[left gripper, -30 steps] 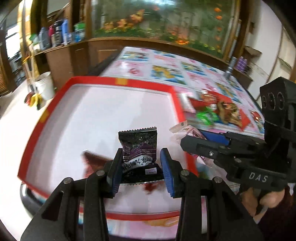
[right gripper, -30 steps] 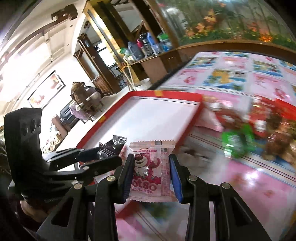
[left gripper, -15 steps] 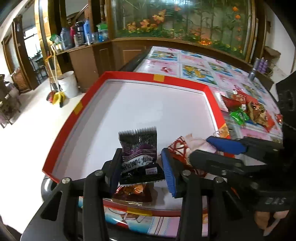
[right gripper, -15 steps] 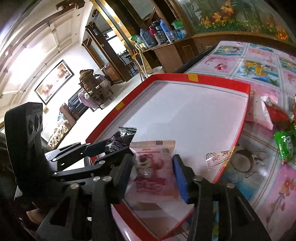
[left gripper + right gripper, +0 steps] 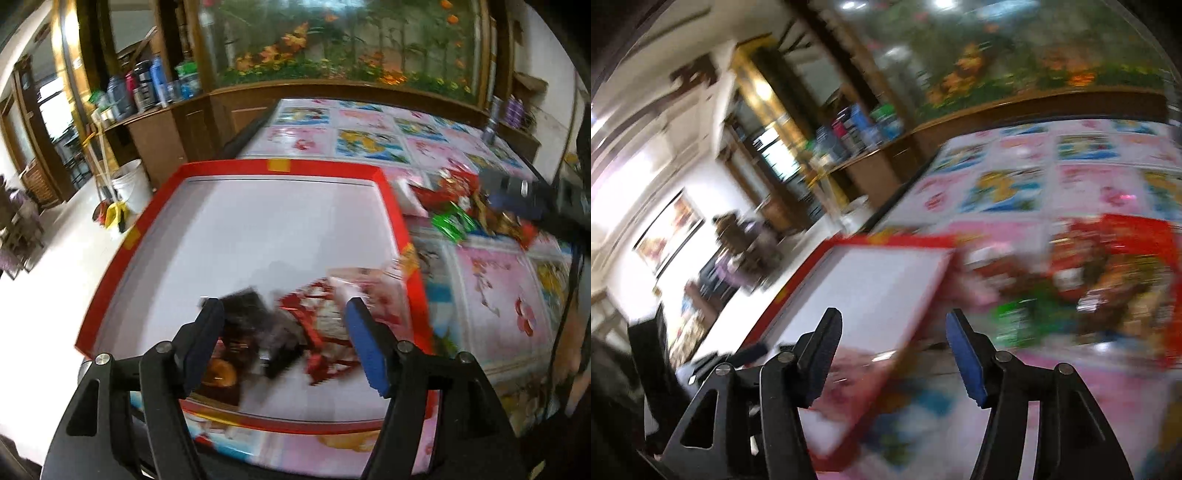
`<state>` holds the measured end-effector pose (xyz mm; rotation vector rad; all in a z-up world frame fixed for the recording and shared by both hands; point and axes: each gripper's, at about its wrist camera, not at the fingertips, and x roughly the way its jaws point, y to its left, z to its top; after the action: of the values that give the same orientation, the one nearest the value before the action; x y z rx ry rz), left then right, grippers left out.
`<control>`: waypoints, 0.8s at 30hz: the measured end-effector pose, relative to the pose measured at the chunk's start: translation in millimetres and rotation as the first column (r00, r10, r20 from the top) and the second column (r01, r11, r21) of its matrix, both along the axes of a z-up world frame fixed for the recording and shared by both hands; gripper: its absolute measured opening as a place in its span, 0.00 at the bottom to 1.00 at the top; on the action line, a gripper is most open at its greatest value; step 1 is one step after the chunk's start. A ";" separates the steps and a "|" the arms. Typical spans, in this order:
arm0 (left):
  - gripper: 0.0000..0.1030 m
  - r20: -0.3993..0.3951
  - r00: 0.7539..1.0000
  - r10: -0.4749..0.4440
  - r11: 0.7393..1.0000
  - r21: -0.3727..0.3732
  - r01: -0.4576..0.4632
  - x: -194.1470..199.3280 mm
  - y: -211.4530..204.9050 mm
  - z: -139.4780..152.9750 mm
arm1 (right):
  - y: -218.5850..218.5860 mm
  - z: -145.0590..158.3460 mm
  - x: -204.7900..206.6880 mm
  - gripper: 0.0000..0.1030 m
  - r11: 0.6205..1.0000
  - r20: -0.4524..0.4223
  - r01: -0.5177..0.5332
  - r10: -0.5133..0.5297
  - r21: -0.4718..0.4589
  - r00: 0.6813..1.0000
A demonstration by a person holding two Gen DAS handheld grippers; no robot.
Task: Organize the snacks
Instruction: 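Lower both packets into the white box and open both tools, then grasp a red cake packet with the left tool while the right tool grasps another red packet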
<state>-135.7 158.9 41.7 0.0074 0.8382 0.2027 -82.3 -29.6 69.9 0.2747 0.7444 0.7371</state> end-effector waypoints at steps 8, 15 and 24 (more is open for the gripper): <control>0.72 -0.044 0.990 -0.135 0.990 0.024 0.137 9.8 -48.2 0.2 | -146.7 13.9 50.6 0.68 0.873 0.189 0.456 -0.425 -0.174 0.885; 0.72 -0.065 0.934 -0.351 0.936 0.012 0.353 34.1 -116.7 18.2 | -218.1 -10.9 94.6 0.69 0.762 0.196 0.537 -0.501 -0.361 0.843; 0.71 -0.084 0.826 -0.558 0.827 0.023 0.561 76.6 -208.7 21.0 | -225.5 -38.4 111.5 0.60 0.754 0.099 0.443 -0.456 -0.485 0.884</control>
<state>-59.0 -49.8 62.7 0.3063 0.8712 -0.3393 29.2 -255.1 31.5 -0.0145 0.8254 0.0629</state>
